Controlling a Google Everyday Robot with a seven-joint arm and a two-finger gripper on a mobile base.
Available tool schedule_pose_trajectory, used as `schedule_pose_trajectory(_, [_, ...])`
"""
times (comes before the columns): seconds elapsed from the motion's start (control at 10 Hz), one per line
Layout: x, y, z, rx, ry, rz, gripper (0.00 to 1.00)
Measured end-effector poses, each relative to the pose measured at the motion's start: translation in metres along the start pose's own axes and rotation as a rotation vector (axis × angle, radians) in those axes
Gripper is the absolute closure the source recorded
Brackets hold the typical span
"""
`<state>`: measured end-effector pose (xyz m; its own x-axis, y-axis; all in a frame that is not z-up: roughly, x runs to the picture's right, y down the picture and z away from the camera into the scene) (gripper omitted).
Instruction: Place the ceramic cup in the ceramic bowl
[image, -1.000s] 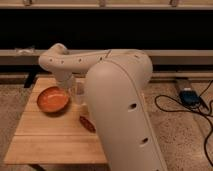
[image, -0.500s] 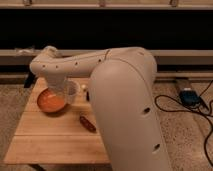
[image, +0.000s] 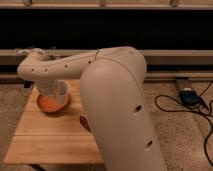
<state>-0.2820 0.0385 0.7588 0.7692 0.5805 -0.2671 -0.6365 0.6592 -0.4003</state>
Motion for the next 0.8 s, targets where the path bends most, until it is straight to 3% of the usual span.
schedule_pose_trajectory(0.4, [-0.029, 0.024, 0.013, 0.020, -0.006, -0.085, 0.99])
schedule_pose_trajectory(0.8, [-0.047, 0.018, 0.038, 0.071, 0.017, -0.102, 0.63])
